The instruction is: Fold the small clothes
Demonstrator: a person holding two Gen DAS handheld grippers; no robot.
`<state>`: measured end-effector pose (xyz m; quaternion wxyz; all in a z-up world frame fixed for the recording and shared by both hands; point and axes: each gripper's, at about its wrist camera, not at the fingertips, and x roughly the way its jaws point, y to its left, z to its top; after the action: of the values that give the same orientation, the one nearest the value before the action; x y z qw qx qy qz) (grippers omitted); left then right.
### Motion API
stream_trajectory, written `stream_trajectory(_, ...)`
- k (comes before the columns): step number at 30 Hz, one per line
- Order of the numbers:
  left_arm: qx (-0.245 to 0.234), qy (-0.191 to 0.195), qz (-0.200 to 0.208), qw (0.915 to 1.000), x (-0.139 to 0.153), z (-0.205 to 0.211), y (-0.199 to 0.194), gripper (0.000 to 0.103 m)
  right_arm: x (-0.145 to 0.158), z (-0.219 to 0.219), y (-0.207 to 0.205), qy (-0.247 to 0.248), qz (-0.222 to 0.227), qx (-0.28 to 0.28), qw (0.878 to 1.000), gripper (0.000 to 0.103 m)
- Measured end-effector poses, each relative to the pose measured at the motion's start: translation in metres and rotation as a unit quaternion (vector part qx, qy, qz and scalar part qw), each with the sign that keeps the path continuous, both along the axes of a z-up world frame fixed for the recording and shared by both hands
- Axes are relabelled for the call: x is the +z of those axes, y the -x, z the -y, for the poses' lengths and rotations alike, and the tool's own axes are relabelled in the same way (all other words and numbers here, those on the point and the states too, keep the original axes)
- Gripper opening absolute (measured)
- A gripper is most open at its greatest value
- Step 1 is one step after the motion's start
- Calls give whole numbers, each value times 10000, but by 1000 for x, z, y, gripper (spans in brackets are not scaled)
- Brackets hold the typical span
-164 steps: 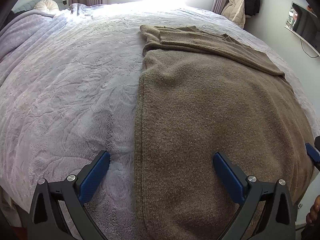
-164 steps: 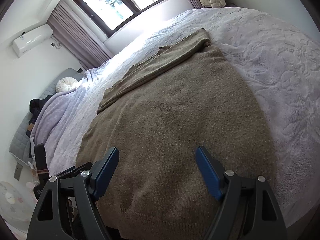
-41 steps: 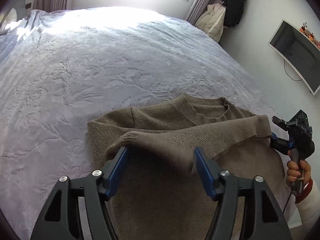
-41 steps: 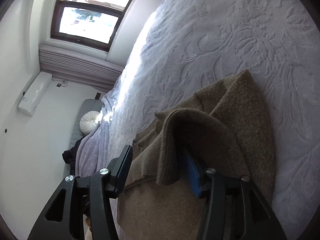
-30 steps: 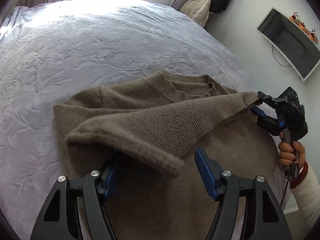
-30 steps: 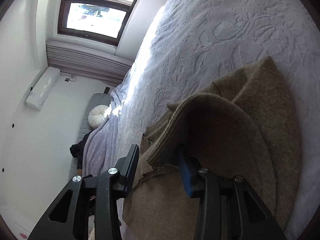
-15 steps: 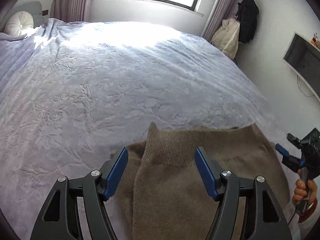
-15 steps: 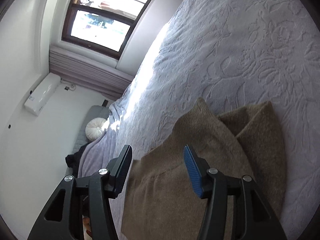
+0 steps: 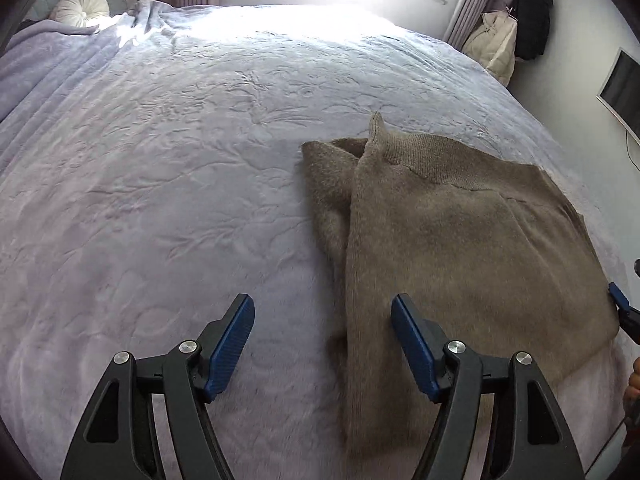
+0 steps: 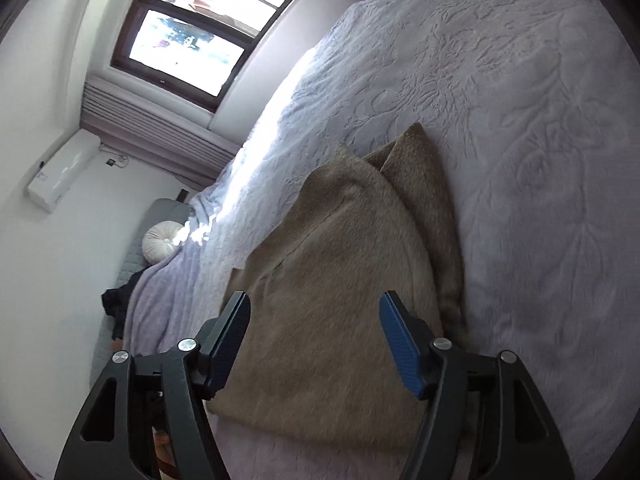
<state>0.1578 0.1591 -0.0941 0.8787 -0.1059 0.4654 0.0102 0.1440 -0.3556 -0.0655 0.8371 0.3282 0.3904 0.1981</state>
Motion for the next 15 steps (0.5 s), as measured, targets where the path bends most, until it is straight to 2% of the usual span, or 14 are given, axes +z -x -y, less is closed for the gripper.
stream_trajectory(2, 71, 12, 76, 9999, -1, 3, 28, 72, -2, -6, 23, -206, 99, 139, 9996, 79)
stream_trajectory(5, 113, 251, 44, 9996, -7, 9, 58, 72, -10, -24, 56, -238, 238, 239, 9991, 79)
stream_trajectory(8, 89, 300, -1, 9995, -15, 21, 80, 72, -21, -44, 80, -444, 476, 403, 9971, 79)
stream_trajectory(10, 34, 120, -15, 9999, -20, 33, 90, 72, -32, -53, 89, -692, 561, 527, 9946, 80)
stream_trajectory(13, -64, -288, 210, 9993, -23, 47, 104, 72, -42, -63, 94, -689, 626, 490, 9945, 80)
stream_trajectory(15, -76, -307, 295, 9991, -27, 50, 109, 86, -46, -61, 100, -707, 753, 454, 9936, 80)
